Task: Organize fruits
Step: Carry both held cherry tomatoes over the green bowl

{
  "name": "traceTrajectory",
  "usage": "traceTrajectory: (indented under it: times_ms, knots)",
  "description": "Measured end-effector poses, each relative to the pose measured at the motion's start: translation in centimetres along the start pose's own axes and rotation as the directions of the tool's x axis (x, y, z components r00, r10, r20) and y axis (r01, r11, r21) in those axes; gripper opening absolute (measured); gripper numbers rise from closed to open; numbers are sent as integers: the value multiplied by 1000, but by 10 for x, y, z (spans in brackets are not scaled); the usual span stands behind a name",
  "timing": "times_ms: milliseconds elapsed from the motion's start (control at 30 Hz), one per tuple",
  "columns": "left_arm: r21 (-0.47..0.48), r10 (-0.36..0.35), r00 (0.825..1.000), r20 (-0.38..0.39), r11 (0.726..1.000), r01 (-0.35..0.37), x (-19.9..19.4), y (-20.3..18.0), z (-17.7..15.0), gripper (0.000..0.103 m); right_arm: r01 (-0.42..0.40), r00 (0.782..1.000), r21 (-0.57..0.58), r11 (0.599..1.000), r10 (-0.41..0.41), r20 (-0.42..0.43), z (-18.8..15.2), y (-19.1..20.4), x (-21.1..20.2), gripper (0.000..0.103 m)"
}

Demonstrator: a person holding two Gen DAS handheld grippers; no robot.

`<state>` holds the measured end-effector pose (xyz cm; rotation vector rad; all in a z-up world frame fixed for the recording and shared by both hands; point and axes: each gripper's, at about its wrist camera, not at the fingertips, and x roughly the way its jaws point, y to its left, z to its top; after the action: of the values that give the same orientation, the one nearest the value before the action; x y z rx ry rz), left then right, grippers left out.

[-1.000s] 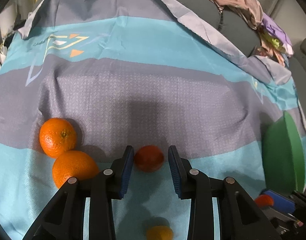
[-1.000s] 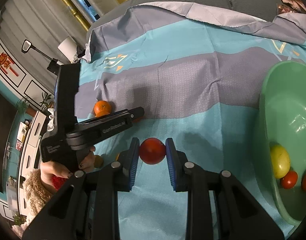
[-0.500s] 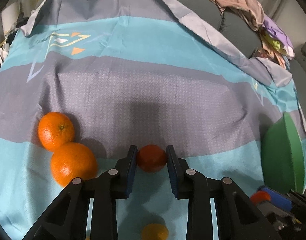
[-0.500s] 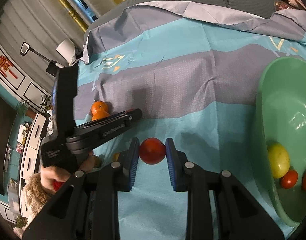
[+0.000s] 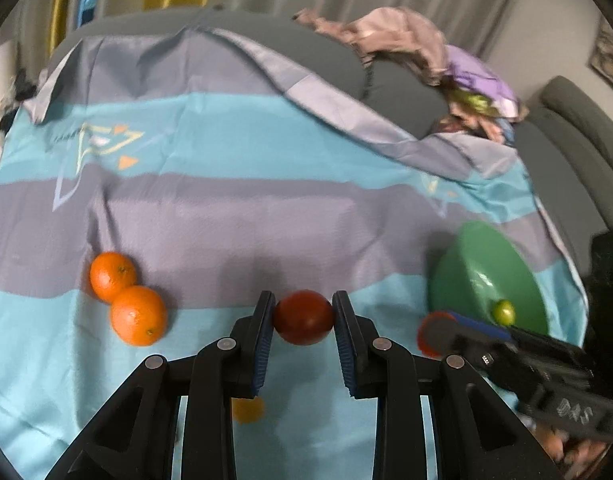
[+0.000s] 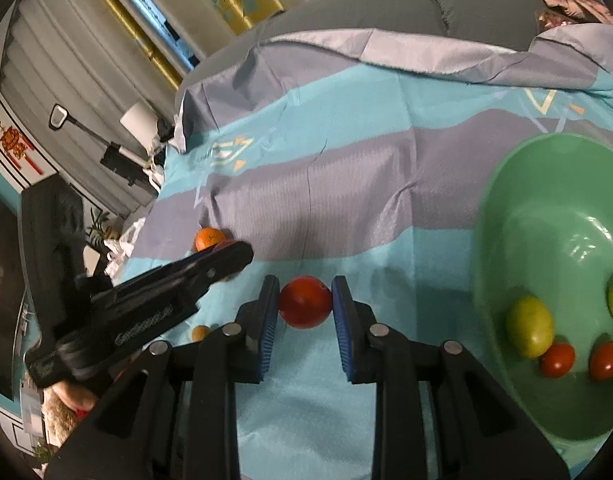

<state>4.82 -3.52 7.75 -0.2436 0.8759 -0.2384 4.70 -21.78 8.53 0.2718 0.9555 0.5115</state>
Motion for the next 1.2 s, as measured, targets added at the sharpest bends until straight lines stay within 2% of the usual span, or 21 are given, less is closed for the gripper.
traceTrajectory:
  times_ms: [233, 333, 467, 867, 1200]
  knots:
    - [90, -85, 996, 29, 993, 83, -17, -34, -6, 30, 36, 995, 68, 997, -42, 89, -1, -28, -35, 28]
    - [126, -136, 990, 39, 983, 130, -23, -51, -8, 30, 71, 989, 91, 993, -81, 120, 0, -39, -48, 28]
    - [173, -195, 980, 38, 967, 186, -23, -74, -7, 30, 72, 985, 125, 990, -90, 150, 3, -55, -62, 28]
    - [215, -276, 961, -10, 938, 272, 4, -135, -1, 30, 113, 970, 194, 974, -151, 189, 3, -97, -89, 28]
    - [226, -305, 950, -71, 923, 313, 26, -165, -5, 30, 164, 956, 274, 948, -221, 191, 1, -130, -101, 28]
